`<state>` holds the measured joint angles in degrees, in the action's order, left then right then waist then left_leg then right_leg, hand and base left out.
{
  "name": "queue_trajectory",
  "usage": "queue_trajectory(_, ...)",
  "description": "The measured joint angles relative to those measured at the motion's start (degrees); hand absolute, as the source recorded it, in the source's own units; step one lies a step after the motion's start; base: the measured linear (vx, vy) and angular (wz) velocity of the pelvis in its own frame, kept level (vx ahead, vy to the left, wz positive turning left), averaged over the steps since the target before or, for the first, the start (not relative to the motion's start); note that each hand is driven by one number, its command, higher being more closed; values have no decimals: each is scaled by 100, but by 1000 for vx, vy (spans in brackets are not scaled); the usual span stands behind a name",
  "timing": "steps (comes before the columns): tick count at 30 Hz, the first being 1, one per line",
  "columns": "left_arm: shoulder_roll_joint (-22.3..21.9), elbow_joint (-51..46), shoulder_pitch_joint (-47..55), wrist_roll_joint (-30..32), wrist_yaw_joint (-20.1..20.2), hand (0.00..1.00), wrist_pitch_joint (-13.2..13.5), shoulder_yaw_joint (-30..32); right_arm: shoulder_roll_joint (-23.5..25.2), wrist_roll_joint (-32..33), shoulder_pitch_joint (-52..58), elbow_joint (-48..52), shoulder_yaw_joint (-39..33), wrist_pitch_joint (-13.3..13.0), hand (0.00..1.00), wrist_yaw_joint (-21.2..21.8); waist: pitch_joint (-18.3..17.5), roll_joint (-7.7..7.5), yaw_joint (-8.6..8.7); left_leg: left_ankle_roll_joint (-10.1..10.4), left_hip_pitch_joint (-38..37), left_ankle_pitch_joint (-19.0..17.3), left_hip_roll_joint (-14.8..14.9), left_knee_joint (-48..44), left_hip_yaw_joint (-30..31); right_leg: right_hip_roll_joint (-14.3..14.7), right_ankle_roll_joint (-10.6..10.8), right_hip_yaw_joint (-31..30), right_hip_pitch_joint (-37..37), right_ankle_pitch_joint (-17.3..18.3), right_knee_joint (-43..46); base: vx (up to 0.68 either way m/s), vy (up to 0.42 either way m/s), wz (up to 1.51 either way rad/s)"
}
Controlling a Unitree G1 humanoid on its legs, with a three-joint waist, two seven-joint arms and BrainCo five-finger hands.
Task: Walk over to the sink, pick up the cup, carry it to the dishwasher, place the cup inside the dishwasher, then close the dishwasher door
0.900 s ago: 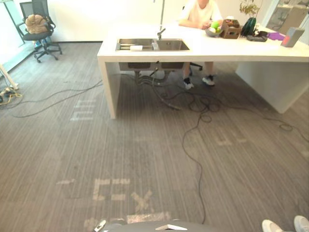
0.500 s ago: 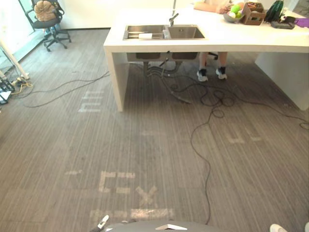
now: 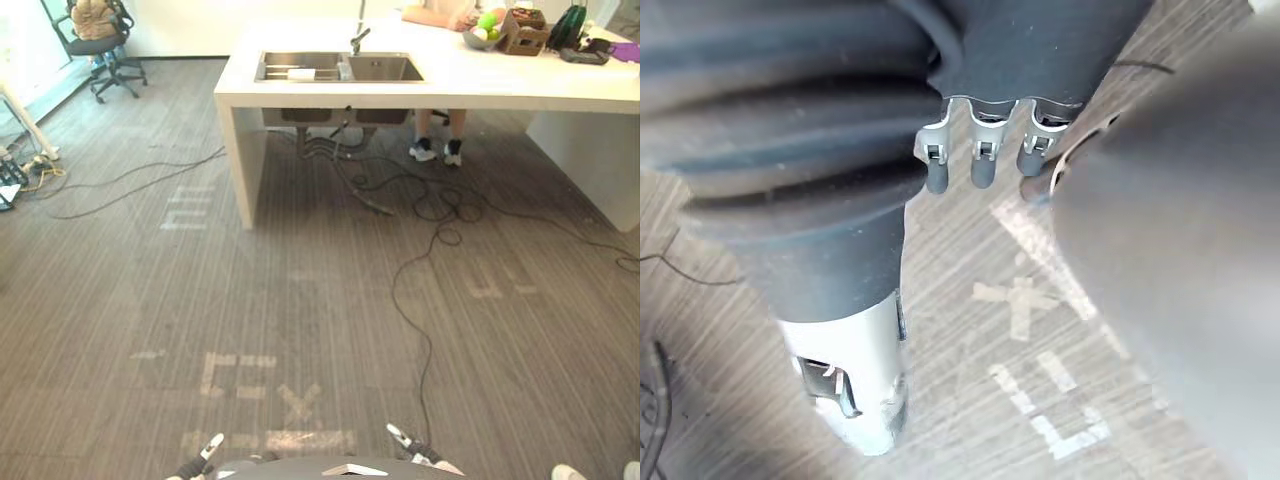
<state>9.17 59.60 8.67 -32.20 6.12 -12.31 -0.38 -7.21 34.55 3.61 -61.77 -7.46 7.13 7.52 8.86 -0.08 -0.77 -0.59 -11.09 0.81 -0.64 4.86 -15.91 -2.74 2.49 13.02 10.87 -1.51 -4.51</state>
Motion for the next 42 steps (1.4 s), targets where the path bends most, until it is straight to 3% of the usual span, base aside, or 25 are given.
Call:
queue_trajectory(7,-2,124,24,89,189,0,42,31,29,-119,64,-6,-219,50,0,192,7,-8,-6,0,-4,-1,-1,2,-37,-8,5,-41,2,-2,-33,-36,12,-2)
queue_trajectory(21,-20,300,-47,-69,443,0,-86,217,116,-273,59,-79,-509,78,0,87,40,-46,-5,-9,-87,-90,5,4,-183,-1,19,-135,35,1,-12,16,2,-5)
queue_trajectory(24,15,338,-172,-148,405,0,-200,156,96,-168,6,-40,-491,109,0,-45,89,-44,5,-43,36,-124,-3,4,-225,-109,71,-110,-375,390,672,-17,27,2)
queue_trajectory(26,189,406,-369,-59,227,0,-291,-207,92,-95,-144,4,-447,139,0,-63,214,-139,10,-143,115,-147,-105,0,-309,-418,214,26,-940,880,1735,26,78,11)
queue_trajectory(27,211,403,-431,185,145,0,-263,-247,93,-72,-187,4,-440,138,0,-64,281,-162,11,-191,114,-142,-145,-1,-315,-506,218,58,-1042,941,1981,75,84,6)
queue_trajectory(29,246,402,-685,1272,-272,0,42,-460,87,-51,-410,3,-376,117,0,-221,557,-207,22,-219,61,-150,-307,-8,-369,-835,211,186,-1478,1101,3016,39,57,-11)
queue_trajectory(32,293,404,-751,1095,-471,0,146,-488,89,-58,-530,3,-361,151,0,-310,828,-271,93,-337,-246,-264,-349,-34,-285,-1010,294,204,-1730,1181,3873,93,28,-7)
queue_trajectory(34,311,401,-763,656,-496,0,345,-498,77,-3,-467,5,-454,153,0,-262,891,-235,172,-324,-396,-409,-256,-88,-33,-919,259,216,-1938,1448,3868,173,-29,30)
queue_trajectory(36,308,338,-872,595,-456,0,532,-515,98,130,-467,11,-459,75,0,-253,911,-214,196,-249,-362,-565,-70,-252,71,-735,161,225,-2223,1258,3296,197,-65,40)
queue_trajectory(39,8,-298,-924,403,-442,0,852,-668,177,332,-327,5,-629,37,0,-275,945,-265,217,-76,-408,-838,15,-465,256,-625,226,192,-2399,84,1189,337,-132,41)
queue_trajectory(42,-171,-546,-926,94,-399,0,1060,-633,274,328,-49,17,-963,83,0,-292,970,-331,231,133,-684,-1434,18,-947,345,-728,195,205,-2301,-38,787,379,-210,16)
